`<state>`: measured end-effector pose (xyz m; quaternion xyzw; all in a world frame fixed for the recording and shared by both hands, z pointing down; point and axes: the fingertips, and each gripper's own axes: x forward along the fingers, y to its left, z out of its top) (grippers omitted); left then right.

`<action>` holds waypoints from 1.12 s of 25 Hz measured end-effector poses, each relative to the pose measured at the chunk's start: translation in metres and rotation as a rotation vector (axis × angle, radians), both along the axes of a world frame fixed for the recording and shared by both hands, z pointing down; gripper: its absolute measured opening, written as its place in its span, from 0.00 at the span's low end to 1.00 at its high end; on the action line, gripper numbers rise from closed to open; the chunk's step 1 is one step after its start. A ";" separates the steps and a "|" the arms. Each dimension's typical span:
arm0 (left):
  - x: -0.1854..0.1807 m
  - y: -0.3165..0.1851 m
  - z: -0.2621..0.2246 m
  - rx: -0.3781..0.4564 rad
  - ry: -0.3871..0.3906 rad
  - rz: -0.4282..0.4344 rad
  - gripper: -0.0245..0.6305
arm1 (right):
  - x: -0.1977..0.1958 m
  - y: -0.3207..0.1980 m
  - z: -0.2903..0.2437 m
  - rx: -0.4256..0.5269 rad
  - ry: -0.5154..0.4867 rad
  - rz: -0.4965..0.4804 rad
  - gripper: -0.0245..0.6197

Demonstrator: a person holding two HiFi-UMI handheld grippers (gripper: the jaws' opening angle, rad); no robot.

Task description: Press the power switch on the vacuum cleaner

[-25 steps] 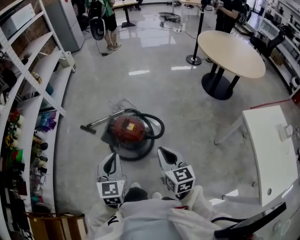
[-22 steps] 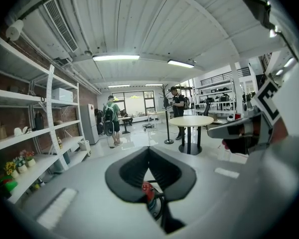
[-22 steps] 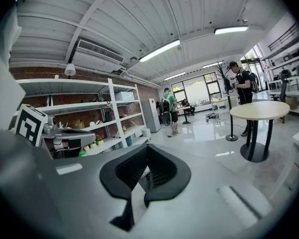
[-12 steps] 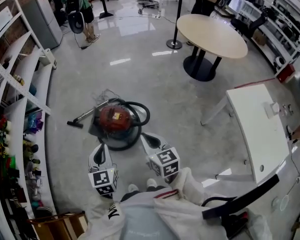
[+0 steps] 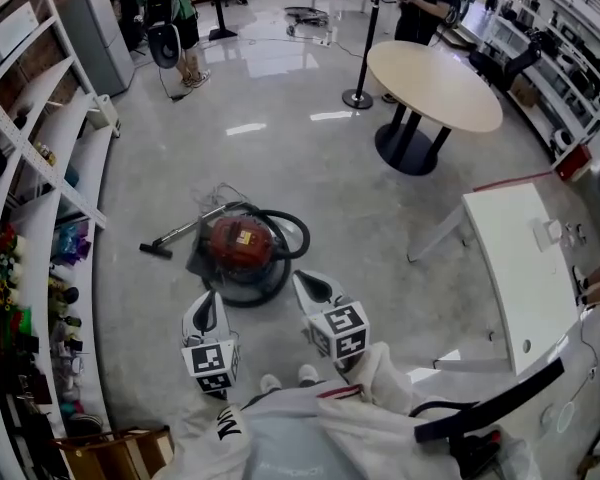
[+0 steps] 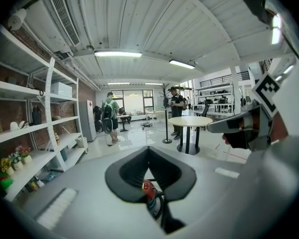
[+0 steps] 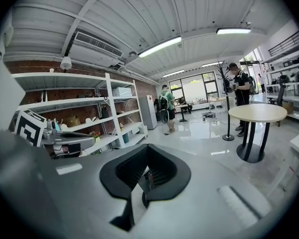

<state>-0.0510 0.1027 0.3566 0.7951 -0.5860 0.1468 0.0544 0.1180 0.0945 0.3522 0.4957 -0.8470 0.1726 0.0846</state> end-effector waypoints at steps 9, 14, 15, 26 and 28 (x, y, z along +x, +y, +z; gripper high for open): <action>-0.019 0.006 0.001 0.001 0.011 0.007 0.04 | -0.027 0.007 0.002 0.003 0.019 -0.018 0.04; -0.027 0.010 0.002 -0.003 0.021 0.005 0.04 | -0.035 0.011 0.001 0.003 0.026 -0.019 0.04; -0.029 0.011 0.002 -0.002 0.022 0.003 0.04 | -0.036 0.012 0.001 0.003 0.028 -0.019 0.04; -0.036 0.018 0.001 0.012 0.040 0.004 0.04 | -0.047 0.022 0.001 0.003 0.048 -0.022 0.04; -0.037 0.019 0.002 0.008 0.041 0.003 0.04 | -0.048 0.023 0.001 0.000 0.049 -0.023 0.04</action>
